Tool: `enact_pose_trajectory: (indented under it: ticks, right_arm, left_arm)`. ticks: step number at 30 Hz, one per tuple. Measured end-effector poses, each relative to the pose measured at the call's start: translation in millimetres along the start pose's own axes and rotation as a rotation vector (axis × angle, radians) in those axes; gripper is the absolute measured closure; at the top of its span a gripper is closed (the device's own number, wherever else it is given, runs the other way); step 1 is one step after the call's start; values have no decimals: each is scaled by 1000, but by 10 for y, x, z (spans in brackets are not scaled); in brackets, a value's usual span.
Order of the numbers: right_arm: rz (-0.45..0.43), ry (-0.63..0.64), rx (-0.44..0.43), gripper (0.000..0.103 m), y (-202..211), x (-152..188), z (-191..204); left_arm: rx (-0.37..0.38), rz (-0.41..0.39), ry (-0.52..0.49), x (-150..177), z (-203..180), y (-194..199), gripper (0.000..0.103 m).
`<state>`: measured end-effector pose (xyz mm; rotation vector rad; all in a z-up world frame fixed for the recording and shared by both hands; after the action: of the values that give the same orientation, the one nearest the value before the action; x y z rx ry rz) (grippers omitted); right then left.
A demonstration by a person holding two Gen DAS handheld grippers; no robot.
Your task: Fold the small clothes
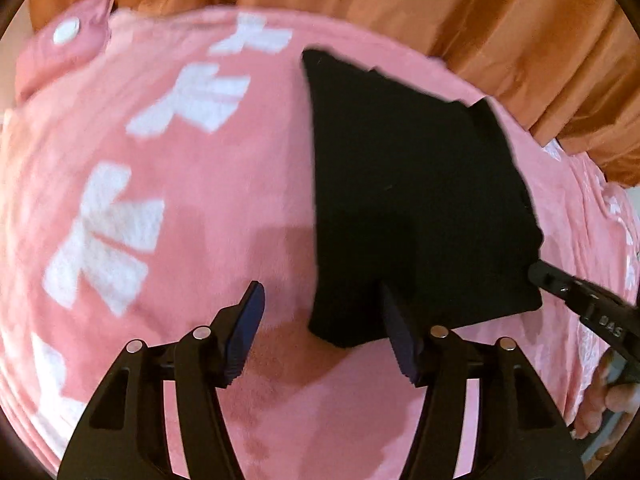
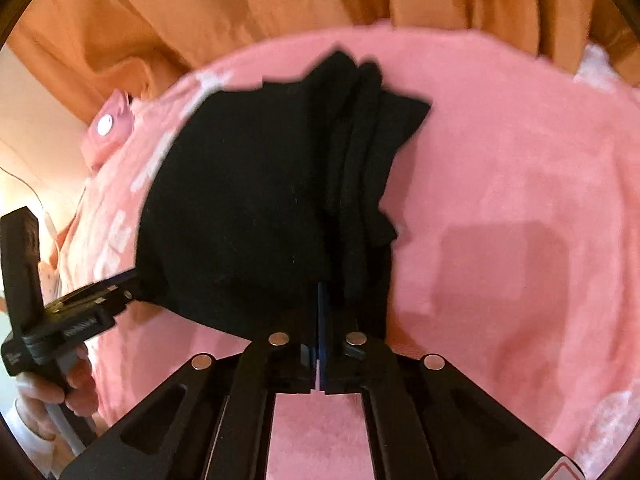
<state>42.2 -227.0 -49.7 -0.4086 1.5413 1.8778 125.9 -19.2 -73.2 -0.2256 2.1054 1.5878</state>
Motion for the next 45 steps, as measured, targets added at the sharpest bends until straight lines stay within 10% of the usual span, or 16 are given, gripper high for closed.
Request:
enact_pose_trajectory:
  ticks: [5, 11, 18, 24, 45]
  right_arm:
    - [92, 33, 70, 101, -252, 140, -17]
    - [-15, 0, 56, 100, 183, 92, 26]
    - [-163, 26, 187, 50, 621, 257, 1]
    - [-210, 20, 293, 32, 611, 595, 8]
    - [-131, -27, 278, 24, 391, 1055, 196]
  left_arm:
    - [-69, -40, -82, -55, -214, -41, 47]
    - [-56, -108, -85, -4, -395, 258, 46]
    - [-220, -187, -125, 176, -468, 559, 31]
    - [-228, -156, -61, 443, -421, 580, 29]
    - [-291, -120, -69, 815, -526, 496, 22]
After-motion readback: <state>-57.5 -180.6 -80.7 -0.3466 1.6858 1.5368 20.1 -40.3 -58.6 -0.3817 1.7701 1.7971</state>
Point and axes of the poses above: each gripper's, at about its wrist camera, not at the fingertips, and y roughly against the way its jaws point, z to its left, x to its underside, the point moved 4 cm from there along -y, roughly the way its jaws point, and after that the axes turned 2 degrees about y, right-handed, at the moved point
